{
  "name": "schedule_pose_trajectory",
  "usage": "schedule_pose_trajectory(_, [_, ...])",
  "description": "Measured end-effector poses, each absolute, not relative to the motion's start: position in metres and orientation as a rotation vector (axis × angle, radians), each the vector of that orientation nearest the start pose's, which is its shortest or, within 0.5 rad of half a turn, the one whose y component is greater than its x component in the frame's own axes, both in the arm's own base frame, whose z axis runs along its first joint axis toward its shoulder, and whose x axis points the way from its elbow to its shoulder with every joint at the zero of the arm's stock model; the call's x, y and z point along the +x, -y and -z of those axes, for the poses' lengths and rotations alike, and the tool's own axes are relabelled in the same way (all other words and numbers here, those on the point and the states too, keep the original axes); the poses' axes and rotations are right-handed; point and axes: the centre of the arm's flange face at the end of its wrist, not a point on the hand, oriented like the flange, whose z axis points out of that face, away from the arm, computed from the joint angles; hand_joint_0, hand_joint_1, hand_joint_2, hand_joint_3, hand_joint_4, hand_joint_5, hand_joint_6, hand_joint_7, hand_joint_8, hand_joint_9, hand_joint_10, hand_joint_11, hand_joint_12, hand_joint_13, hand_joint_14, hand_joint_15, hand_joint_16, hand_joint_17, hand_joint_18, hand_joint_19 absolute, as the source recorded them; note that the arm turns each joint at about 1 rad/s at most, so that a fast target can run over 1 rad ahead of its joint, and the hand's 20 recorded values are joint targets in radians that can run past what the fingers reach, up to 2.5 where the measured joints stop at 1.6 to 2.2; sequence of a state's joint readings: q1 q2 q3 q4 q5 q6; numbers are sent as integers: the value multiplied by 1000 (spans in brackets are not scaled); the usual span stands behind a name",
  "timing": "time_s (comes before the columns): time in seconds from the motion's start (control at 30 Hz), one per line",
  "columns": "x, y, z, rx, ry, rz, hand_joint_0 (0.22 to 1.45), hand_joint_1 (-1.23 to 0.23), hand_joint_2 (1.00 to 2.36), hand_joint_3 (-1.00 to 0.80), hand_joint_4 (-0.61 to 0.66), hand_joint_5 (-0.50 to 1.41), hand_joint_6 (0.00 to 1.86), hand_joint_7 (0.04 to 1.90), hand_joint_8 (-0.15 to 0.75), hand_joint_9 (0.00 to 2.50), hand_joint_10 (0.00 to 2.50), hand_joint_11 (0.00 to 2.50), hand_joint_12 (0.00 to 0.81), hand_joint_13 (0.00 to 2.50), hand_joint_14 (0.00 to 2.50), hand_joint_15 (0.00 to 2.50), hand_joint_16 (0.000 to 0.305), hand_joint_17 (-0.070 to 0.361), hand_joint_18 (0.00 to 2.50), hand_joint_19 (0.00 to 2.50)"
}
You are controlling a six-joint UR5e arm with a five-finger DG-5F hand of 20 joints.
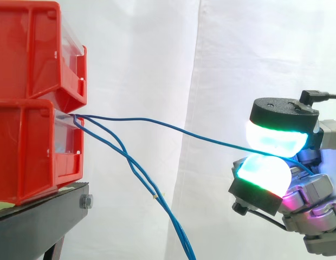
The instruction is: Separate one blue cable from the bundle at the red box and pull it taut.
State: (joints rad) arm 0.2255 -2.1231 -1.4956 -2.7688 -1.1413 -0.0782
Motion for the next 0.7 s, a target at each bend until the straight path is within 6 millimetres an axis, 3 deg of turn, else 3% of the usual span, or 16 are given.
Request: schedule_pose_trajectory(0.7, [674,25,-236,1291,-1186,-928,749,-749,1017,61,-118,-189,946,1479,316,301,2500,1638,395,684,2500,1681,37,82,1159,1796])
